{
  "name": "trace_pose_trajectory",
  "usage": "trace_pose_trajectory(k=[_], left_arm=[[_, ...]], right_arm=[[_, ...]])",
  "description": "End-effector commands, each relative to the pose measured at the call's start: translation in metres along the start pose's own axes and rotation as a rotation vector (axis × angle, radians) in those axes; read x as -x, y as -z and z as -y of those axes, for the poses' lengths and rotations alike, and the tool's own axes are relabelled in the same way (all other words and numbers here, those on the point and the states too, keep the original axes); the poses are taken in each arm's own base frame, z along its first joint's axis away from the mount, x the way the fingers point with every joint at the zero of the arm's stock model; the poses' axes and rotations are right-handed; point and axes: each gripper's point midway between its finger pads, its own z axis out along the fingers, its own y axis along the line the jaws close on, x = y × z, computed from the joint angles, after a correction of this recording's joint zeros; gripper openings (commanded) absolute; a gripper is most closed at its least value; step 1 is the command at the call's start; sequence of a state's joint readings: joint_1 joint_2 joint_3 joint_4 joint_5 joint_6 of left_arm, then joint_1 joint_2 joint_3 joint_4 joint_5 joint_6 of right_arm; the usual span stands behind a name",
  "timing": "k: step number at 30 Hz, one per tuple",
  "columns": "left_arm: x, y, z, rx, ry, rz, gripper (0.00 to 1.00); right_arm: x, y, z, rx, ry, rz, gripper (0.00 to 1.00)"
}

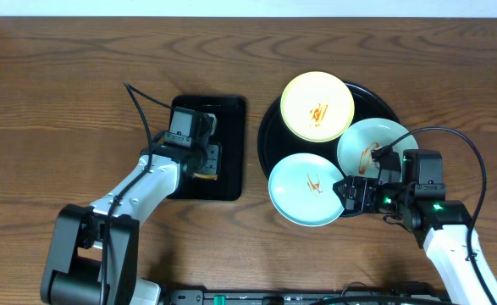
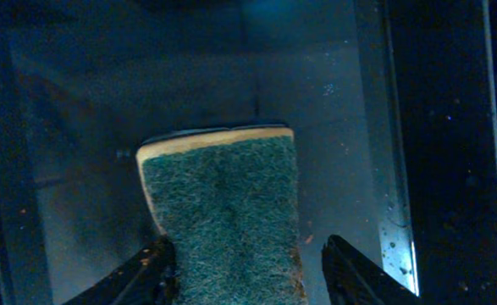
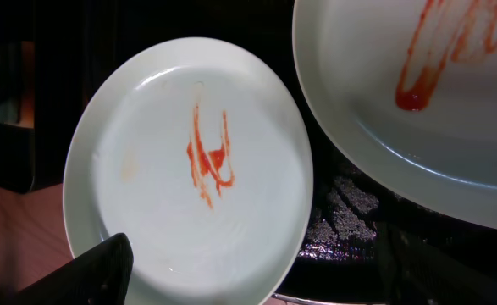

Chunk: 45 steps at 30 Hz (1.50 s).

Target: Clean dirty plates on tray and stack at the side

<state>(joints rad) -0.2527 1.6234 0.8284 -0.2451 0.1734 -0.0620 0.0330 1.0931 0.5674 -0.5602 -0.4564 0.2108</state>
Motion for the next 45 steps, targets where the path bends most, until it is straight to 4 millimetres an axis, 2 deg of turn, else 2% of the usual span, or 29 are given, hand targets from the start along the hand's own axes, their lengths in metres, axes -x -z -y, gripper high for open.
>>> trace_pose_trajectory(k=[1, 10, 19, 23, 25, 29, 33, 34, 40, 45], left_arm=[[0.006, 0.000, 0.003, -0.003, -0.005, 0.008, 0.54], [-0.007, -0.004, 0.001, 0.001, -0.002, -0.020, 0.54], [-0.010, -0.006, -0.001, 0.007, 0.000, -0.033, 0.52], [-0.018, -0.010, -0.002, 0.011, 0.002, -0.055, 0.47], [-0.019, -0.010, -0.003, 0.014, 0.003, -0.056, 0.41], [-0.019, -0.010, -0.003, 0.014, 0.003, -0.056, 0.28], [-0.019, -0.010, -0.003, 0.014, 0.003, -0.057, 0.09], [-0.019, -0.010, -0.003, 0.013, 0.003, -0.056, 0.08], [-0.011, -0.003, -0.001, 0.009, -0.001, -0.024, 0.08], [0.014, 0.025, 0.006, -0.005, -0.012, 0.080, 0.07]], right_arm=[[0.007, 0.003, -0.007, 0.020, 0.002, 0.013, 0.90], [0.007, 0.003, -0.007, 0.020, 0.002, 0.013, 0.90], [0.007, 0.003, -0.007, 0.020, 0.002, 0.012, 0.90], [0.006, 0.003, -0.007, 0.020, 0.001, 0.011, 0.90], [0.006, 0.003, -0.007, 0.019, 0.001, 0.011, 0.90], [0.006, 0.003, -0.007, 0.020, 0.001, 0.011, 0.90], [0.006, 0.003, -0.007, 0.020, 0.001, 0.011, 0.90], [0.006, 0.003, -0.007, 0.019, 0.001, 0.011, 0.90], [0.008, 0.003, -0.008, 0.021, 0.007, 0.020, 0.89], [0.011, 0.003, -0.008, 0.023, 0.012, 0.030, 0.87]])
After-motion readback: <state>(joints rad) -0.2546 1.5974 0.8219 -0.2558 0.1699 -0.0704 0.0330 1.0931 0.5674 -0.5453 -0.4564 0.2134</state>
